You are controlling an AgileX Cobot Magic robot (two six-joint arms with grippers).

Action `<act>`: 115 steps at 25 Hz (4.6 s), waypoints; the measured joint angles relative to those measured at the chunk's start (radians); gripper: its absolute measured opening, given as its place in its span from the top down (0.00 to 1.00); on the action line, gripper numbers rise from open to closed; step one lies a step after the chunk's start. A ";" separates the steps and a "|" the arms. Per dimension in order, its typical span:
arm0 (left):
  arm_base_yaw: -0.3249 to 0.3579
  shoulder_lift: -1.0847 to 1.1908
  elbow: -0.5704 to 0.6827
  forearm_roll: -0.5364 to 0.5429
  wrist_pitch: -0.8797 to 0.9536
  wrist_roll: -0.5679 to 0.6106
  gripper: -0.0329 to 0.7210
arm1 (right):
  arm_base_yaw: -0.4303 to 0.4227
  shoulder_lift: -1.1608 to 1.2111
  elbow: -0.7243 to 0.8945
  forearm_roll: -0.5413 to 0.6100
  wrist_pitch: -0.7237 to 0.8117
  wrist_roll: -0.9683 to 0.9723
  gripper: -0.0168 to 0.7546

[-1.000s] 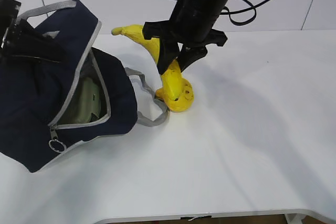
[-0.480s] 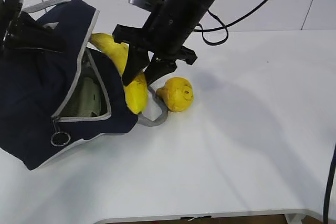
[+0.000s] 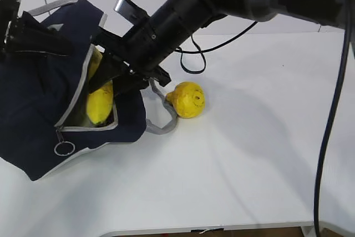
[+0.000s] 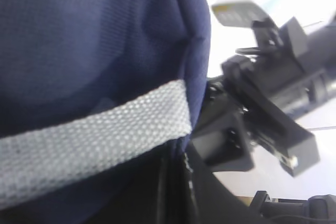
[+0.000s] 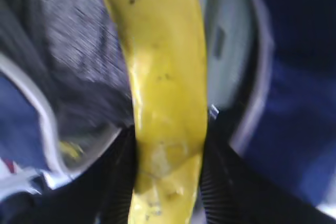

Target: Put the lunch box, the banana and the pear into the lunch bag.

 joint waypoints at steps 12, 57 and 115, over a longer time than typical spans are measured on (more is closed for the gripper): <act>0.000 0.000 0.000 -0.003 0.019 0.002 0.98 | 0.020 0.070 -0.002 0.165 -0.141 -0.110 0.53; 0.209 0.000 0.000 0.115 0.048 -0.014 0.98 | -0.020 -0.099 -0.140 -0.749 0.096 0.042 0.29; 0.209 0.000 0.000 0.178 0.048 -0.015 0.98 | -0.012 -0.027 -0.125 -0.852 0.052 -0.191 0.20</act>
